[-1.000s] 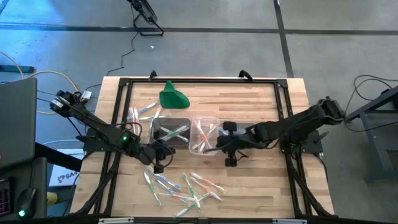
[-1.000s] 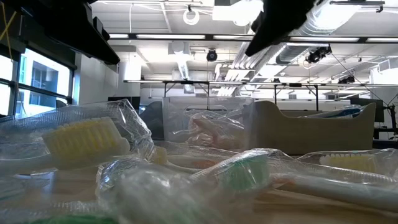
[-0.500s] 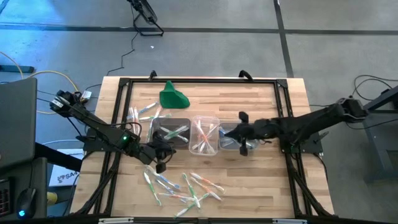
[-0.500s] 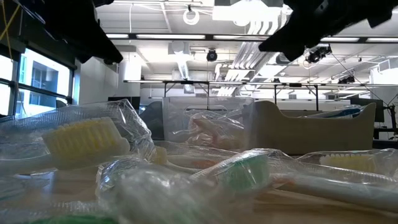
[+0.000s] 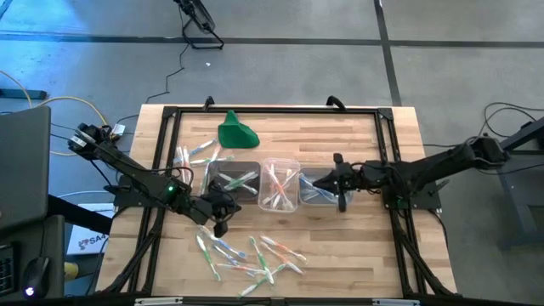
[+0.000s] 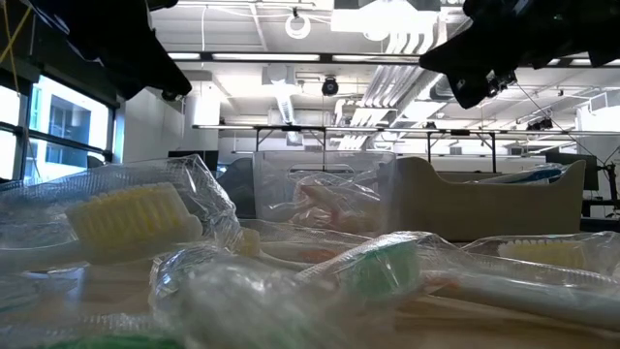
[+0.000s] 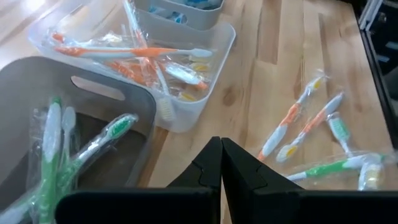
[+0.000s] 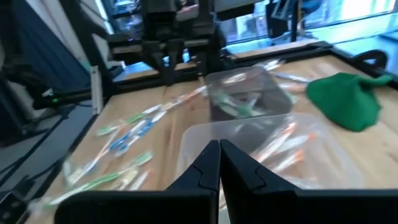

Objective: Pick & Place Toothbrushes
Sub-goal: Put the orange toothbrush into the transparent bin

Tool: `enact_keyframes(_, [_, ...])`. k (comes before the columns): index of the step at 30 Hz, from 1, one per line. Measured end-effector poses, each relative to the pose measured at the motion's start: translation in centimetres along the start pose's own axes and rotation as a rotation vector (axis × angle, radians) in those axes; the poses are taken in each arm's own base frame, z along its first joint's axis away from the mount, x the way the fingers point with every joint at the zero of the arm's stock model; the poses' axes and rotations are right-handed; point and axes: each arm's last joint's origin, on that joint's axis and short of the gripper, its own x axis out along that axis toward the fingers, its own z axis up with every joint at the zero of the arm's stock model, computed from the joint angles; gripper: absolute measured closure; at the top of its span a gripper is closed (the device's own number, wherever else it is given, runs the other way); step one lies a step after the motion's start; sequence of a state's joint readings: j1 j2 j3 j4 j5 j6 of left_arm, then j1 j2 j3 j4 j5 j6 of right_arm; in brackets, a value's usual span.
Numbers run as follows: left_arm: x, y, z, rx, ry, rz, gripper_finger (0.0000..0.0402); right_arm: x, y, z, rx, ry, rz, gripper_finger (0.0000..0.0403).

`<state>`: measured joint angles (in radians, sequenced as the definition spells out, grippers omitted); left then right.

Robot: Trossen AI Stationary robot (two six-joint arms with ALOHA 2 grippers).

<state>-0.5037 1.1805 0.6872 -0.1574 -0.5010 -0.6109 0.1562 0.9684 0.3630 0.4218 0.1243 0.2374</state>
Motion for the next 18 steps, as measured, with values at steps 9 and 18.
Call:
enact_keyframes(9, [0.0, -0.1, -0.1, 0.074, 0.033, -0.047, 0.0399, -0.1, 0.9, -0.2, -0.032, 0.007, 0.039, 0.0401])
enact_keyframes(18, [-0.6, -0.7, 1.0, 0.127, 0.085, -0.084, 0.0399, -0.1, 0.9, -0.2, -0.033, 0.007, 0.039, 0.0401])
